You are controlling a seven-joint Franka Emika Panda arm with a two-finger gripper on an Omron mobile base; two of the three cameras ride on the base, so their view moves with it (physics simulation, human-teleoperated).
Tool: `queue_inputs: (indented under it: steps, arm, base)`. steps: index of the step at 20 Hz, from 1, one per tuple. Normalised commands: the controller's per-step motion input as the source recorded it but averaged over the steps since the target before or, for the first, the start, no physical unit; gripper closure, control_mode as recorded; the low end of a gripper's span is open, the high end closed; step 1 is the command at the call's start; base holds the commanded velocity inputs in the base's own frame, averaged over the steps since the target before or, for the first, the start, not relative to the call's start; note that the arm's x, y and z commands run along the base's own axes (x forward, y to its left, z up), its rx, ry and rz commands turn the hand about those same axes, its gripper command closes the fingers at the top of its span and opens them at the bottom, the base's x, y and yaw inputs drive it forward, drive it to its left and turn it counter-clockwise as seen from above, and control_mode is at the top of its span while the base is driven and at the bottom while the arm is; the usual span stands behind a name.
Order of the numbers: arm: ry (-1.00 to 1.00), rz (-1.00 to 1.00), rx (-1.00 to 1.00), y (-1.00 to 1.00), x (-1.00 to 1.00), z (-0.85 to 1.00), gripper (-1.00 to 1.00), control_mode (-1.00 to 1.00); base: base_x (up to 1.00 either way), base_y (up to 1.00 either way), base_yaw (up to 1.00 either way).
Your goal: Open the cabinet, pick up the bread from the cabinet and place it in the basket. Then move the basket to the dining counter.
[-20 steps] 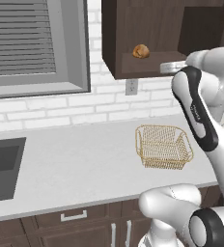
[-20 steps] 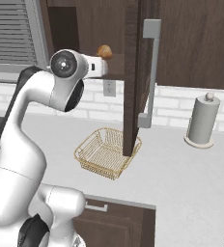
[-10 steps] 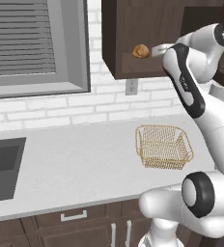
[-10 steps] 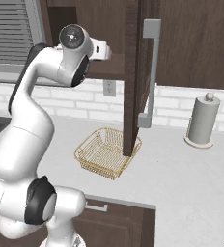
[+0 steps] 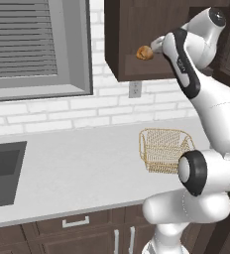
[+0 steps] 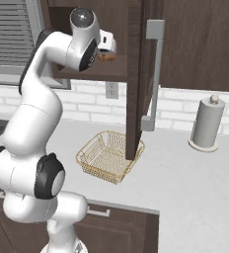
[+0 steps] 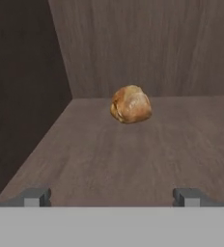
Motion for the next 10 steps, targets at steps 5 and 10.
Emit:
queue_inputs:
  steps: [5, 10]
  arm:
    - [0.00, 0.03, 0.00, 0.00, 0.32, -0.21, -1.00, -1.00]
    - [0.01, 0.01, 0.00, 0.00, 0.28, -0.35, -1.00, -1.00]
  base:
    - [0.00, 0.00, 0.00]
    - [0.00, 0.00, 0.00]
